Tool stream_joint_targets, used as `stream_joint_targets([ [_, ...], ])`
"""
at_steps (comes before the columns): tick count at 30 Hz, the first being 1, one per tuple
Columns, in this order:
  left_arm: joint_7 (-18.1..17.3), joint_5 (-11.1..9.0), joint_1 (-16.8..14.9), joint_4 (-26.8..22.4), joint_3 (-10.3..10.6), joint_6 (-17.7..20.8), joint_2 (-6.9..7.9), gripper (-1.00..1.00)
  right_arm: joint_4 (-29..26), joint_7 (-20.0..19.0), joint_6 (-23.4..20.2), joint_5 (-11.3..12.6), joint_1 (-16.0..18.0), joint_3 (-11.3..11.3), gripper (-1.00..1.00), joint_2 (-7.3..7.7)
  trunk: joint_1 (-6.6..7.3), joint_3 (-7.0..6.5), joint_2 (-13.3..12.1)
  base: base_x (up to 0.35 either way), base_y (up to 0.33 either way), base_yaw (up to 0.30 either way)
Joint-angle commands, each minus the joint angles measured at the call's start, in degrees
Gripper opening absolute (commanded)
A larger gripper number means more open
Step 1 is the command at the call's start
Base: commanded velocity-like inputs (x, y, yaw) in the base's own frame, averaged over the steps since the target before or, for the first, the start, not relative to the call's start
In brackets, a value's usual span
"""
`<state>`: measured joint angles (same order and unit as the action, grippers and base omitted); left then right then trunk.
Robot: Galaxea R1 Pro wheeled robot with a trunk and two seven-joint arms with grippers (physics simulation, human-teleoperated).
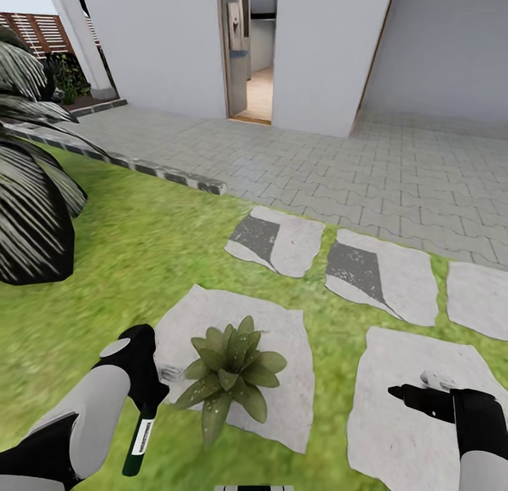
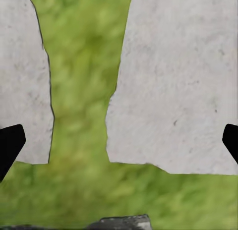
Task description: Pick up the pesticide atomizer in the garden and spray insectifuge to fully cover both potted plants in the garden.
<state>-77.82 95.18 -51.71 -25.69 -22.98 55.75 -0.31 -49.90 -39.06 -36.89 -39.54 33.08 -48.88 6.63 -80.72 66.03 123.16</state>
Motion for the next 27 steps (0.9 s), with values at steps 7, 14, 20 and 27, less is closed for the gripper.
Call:
stream_joint_targets([
  [7,-0.57,0.43,0.11,0.03,-0.4,0.68,-0.31,-1.0,1.03,-0.58,-0.03,-0.7,0.05,-0.16,1.0,-0.02,0.03,0.14,0.02,-0.25,-0.194,0.086],
  [14,-0.57,0.38,0.12,0.03,-1.17,0.68,-0.4,-1.0,1.11,-0.58,-0.03,-0.72,0.05,-0.04,1.0,-0.04,0.03,0.31,0.02,-0.146,-0.295,0.177],
  [20,-0.57,0.37,0.12,0.03,-2.11,0.68,-0.4,-1.0,2.54,-0.5,-0.03,-0.72,0.05,-0.01,1.0,-0.01,0.03,0.49,0.02,-0.006,-0.295,0.233],
  [27,-0.57,0.22,0.12,1.2,-2.16,0.68,-1.05,-1.0,4.55,-0.5,-0.03,-0.8,0.05,0.08,1.0,0.04,0.03,0.72,0.02,-0.011,-0.058,0.233],
])
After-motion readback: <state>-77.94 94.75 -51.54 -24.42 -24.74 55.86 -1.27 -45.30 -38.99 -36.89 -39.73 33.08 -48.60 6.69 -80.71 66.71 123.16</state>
